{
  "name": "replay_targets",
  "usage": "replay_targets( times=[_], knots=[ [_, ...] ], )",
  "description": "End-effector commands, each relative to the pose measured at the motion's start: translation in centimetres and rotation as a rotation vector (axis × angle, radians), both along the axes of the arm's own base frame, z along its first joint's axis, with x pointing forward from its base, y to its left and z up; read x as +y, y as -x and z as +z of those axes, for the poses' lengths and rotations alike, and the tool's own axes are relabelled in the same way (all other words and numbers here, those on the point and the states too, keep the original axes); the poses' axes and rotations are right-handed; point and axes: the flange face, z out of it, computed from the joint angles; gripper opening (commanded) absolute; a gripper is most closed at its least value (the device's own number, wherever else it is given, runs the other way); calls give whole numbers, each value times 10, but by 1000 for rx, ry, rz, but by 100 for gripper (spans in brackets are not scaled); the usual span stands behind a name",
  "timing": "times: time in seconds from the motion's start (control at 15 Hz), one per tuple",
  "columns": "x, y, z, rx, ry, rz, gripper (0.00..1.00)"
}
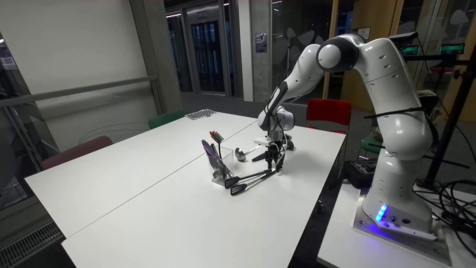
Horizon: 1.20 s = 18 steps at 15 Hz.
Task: Put the black tongs in the cutlery holder.
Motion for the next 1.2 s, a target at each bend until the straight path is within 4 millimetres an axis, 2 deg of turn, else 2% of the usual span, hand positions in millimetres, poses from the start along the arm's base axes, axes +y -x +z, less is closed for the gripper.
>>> replay_targets(
  times=[0.0, 0.13, 0.27, 0.67, 0.73, 0.87, 1.13],
  knots=[
    [-2, -4, 3, -21, 9, -35, 36],
    [-3, -4, 3, -23, 10, -38, 20],
    [-4, -3, 3, -24, 11, -40, 8],
    [-6, -3, 3, -24, 12, -41, 8],
    [-7, -3, 3, -24, 13, -41, 55],
    [-7, -3, 3, -22, 15, -42, 63],
    [-11, 1, 1, -22, 26, -52, 94]
  ],
)
